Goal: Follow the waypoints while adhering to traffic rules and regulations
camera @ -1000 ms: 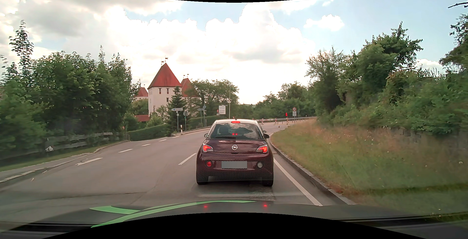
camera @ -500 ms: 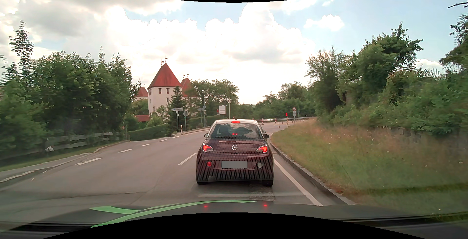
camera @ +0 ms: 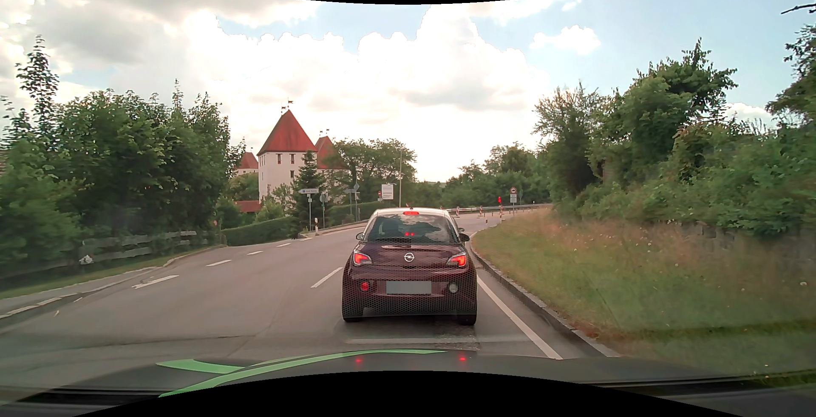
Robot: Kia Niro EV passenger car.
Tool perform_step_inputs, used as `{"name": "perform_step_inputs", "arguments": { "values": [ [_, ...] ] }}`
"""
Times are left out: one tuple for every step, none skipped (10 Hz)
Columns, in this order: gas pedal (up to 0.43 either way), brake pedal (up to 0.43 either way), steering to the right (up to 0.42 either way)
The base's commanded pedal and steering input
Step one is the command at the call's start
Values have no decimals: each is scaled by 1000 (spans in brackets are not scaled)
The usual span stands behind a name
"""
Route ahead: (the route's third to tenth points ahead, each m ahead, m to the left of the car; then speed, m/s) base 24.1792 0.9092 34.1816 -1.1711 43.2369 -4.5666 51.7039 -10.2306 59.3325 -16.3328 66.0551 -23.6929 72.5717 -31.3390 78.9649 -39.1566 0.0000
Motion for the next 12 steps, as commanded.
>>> {"name": "perform_step_inputs", "arguments": {
  "values": [
    [0,323,27],
    [0,323,27],
    [0,323,27],
    [0,323,27],
    [0,323,27],
    [0,323,27],
    [0,323,27],
    [0,323,27],
    [0,323,27],
    [0,323,27],
    [0,323,27],
    [0,323,27]
  ]
}}
